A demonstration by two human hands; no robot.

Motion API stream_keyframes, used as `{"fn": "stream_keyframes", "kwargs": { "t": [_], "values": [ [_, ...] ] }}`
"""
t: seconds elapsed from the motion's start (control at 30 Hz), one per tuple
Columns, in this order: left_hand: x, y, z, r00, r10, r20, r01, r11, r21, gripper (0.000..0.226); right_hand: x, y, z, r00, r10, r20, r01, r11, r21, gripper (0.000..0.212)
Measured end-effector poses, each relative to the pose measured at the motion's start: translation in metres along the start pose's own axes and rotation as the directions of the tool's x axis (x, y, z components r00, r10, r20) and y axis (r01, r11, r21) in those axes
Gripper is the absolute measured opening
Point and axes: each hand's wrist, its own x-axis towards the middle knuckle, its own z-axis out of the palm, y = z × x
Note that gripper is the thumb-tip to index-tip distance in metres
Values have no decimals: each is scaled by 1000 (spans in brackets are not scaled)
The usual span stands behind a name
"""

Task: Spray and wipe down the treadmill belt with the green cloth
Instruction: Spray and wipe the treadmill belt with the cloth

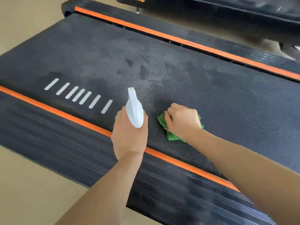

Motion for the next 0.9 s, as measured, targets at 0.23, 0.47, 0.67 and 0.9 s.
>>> {"fn": "stream_keyframes", "kwargs": {
  "t": [0.23, 0.47, 0.67, 0.9],
  "values": [
    [1, 1, 1, 999, -47, -2, 47, 997, -57, 19, 93, -10, 17, 932, 342, 120, -344, 939, -5, 30],
    [-1, 1, -1, 998, -68, -3, 68, 996, -60, 20, -27, -25, -18, 991, -104, 88, 94, 990, 108, 34],
    [0, -1, 3, 999, -34, -26, 33, 998, -48, 21, 4, -16, -6, 984, -178, -32, 180, 980, 80, 33],
    [1, -2, 5, 999, -37, -36, 35, 998, -53, 23, 39, -50, 9, 1000, 12, -24, -8, 990, 143, 33]
  ]
}}
